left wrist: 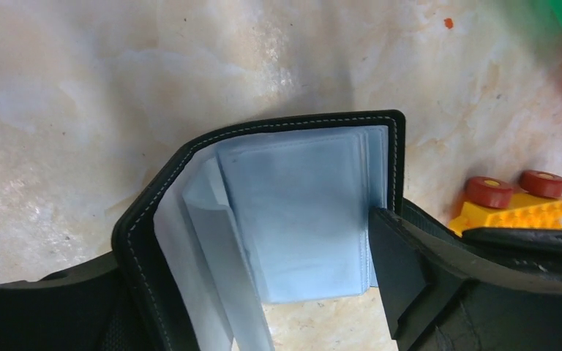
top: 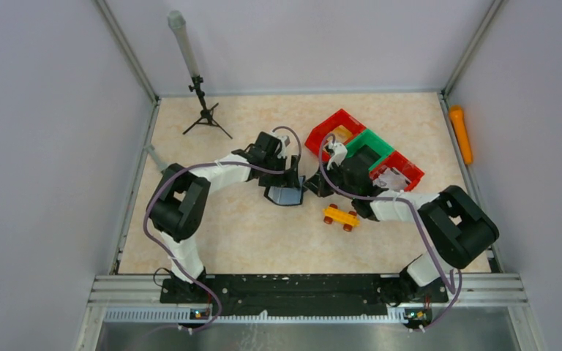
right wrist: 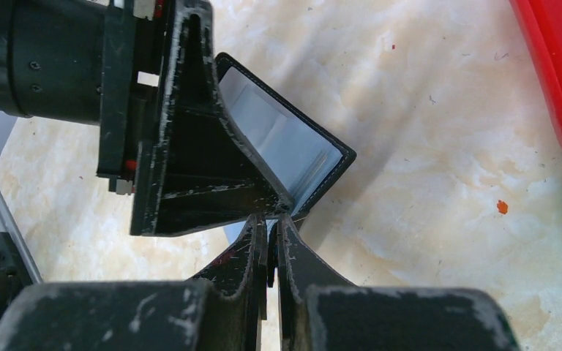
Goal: Take the credit cards out of the card holder
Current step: Remove the credit card from the card holder.
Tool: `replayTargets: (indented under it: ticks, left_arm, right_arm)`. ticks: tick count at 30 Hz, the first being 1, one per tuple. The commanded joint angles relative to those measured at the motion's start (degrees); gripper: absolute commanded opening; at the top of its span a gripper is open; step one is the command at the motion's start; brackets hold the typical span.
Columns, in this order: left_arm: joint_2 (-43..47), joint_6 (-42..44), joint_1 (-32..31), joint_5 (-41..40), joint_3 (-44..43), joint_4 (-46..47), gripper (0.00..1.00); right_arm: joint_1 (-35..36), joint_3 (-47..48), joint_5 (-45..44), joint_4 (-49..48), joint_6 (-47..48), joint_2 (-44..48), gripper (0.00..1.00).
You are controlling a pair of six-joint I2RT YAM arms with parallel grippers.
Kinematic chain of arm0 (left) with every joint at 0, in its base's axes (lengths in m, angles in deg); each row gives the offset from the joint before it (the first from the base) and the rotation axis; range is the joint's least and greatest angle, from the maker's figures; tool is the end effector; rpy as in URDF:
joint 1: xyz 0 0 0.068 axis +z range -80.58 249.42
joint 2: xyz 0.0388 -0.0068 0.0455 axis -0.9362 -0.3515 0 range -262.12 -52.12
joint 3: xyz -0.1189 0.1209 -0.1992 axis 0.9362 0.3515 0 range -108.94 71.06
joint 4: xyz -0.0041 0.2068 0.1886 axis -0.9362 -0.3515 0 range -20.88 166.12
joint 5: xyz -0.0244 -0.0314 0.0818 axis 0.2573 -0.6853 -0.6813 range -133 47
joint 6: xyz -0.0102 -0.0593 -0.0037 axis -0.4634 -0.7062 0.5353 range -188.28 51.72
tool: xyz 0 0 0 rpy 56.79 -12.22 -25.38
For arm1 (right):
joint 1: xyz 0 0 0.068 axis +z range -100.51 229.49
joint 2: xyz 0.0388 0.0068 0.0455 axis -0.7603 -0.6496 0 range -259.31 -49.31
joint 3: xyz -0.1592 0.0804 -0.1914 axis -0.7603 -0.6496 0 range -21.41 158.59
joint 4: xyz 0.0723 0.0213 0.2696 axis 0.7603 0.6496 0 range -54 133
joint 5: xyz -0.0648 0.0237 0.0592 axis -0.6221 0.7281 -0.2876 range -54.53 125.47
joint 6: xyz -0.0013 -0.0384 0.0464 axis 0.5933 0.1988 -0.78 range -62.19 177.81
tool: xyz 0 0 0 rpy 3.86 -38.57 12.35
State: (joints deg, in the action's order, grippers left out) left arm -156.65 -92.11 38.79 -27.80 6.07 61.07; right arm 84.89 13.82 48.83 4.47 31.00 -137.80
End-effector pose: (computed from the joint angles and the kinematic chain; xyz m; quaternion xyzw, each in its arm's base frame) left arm 0.3326 -0.2104 0.1402 0.0962 0.9402 -0.2500 0.2103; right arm 0.2620 0.1988 0.1462 -0.1267 0.8149 0.3704 0.4274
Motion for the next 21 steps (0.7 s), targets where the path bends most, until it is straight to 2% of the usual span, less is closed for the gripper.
replayTargets:
  ticks: [1, 5, 9, 13, 15, 21]
  left_arm:
    - [-3.6, 1.8, -0.5, -8.1, -2.4, -6.6, 0.84]
    - [-3.9, 1.9, -0.5, -7.6, -2.5, -6.6, 0.73]
    - [-3.7, 2.1, -0.4, -8.8, -2.5, -7.0, 0.51]
    - [-2.8, 1.4, -0.1, -10.2, -2.1, -7.0, 0.35]
    - [-1.4, 0.8, 0.4, -9.2, -0.7, -5.3, 0.34]
    - [2.0, -0.2, 2.3, 0.5, 2.9, 0.4, 0.46]
  right_arm:
    - [0.0, 0.0, -0.1, -3.8, 0.1, 2.8, 0.0]
    - [0.1, -0.1, -1.0, -3.7, 0.2, 3.0, 0.0]
    - [0.1, -0.4, -2.5, -3.2, 0.3, 3.4, 0.0]
    - [0.0, -1.1, -6.7, -2.0, 0.4, 4.7, 0.0]
    - [0.0, -1.5, -8.7, -1.5, 0.4, 5.7, 0.0]
    - [0.0, -0.6, -11.3, 1.0, 0.5, 5.1, 0.0]
